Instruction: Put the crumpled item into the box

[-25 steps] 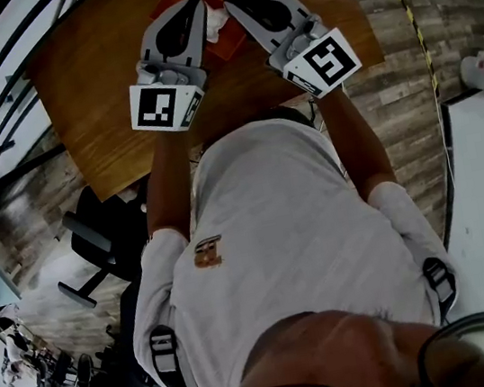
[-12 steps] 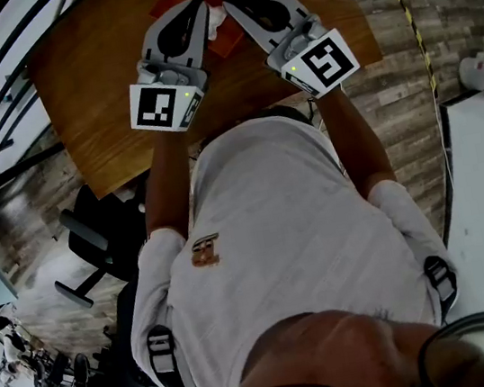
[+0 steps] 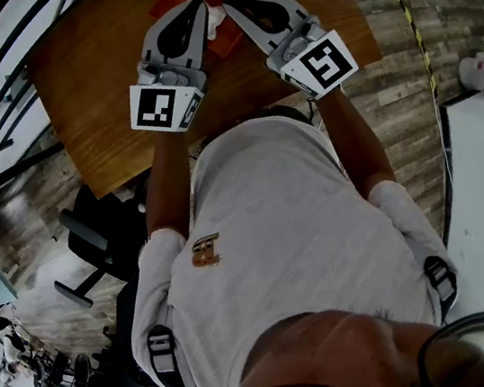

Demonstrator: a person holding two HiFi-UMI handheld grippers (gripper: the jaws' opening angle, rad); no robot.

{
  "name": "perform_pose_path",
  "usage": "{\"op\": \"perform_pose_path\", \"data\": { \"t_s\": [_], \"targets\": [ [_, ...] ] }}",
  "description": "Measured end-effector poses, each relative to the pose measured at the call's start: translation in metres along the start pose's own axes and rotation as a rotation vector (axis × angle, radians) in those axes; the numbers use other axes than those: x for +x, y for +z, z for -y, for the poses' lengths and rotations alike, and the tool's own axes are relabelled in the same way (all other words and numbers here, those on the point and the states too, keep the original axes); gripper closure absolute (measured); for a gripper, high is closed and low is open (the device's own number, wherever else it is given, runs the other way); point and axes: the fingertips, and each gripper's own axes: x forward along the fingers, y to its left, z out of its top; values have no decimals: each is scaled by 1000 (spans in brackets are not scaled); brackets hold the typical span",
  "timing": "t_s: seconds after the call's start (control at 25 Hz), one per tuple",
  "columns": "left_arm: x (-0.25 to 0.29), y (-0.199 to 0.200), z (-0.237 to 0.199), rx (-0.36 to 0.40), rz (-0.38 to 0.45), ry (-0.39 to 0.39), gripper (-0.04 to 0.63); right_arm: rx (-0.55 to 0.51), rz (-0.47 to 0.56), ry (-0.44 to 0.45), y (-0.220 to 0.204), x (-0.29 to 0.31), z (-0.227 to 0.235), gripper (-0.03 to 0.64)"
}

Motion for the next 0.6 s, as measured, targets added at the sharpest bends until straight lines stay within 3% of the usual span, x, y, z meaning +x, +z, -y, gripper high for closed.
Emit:
{"op": "perform_pose_path", "data": {
  "t_s": [0.6],
  "targets": [
    [-4, -5, -5, -4, 3, 20, 575, -3, -7, -5, -7, 1, -1, 584]
  ]
}}
